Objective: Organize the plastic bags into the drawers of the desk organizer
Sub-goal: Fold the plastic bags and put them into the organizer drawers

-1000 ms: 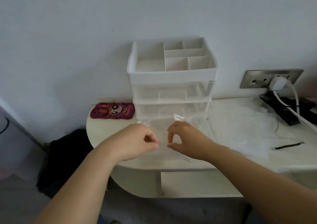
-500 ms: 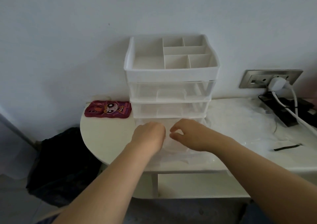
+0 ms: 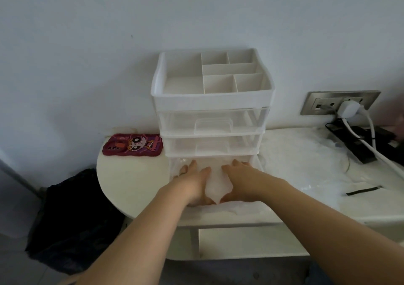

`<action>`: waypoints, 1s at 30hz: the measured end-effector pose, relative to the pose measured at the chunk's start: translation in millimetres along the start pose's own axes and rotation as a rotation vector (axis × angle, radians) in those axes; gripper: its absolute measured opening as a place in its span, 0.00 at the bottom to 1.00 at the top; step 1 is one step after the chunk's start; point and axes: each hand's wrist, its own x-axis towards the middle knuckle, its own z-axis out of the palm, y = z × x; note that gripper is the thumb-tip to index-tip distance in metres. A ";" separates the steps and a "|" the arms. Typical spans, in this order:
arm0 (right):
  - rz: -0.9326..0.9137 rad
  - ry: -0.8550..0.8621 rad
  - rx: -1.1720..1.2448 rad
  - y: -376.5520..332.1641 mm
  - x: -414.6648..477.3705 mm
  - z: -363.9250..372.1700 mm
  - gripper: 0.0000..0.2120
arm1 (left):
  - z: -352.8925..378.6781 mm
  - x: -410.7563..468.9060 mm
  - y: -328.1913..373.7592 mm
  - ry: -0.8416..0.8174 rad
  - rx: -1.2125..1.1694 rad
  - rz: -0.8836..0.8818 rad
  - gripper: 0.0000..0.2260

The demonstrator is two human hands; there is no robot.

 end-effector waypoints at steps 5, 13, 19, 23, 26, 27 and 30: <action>-0.198 0.126 0.168 11.0 -30.0 -25.5 0.28 | -2.0 -6.3 3.6 0.095 0.015 -0.003 0.36; 0.148 0.315 0.297 90.7 -85.6 -40.1 0.07 | 7.4 -34.3 5.7 0.383 -0.078 0.179 0.24; 0.347 0.186 0.063 121.6 -99.0 -4.6 0.11 | 16.9 -40.5 15.1 0.474 -0.048 0.232 0.22; 0.366 0.203 -0.055 130.8 -89.2 15.6 0.20 | 18.3 -40.0 20.3 0.567 -0.059 0.252 0.19; 0.289 0.230 -0.019 134.1 -77.1 24.4 0.28 | 20.4 -39.8 23.6 0.589 -0.057 0.260 0.18; 0.274 0.236 -0.003 136.4 -72.6 26.7 0.28 | 21.2 -39.7 23.9 0.585 -0.054 0.264 0.17; 0.227 0.225 -0.061 139.6 -62.4 28.8 0.23 | 21.9 -38.1 22.5 0.572 -0.043 0.268 0.17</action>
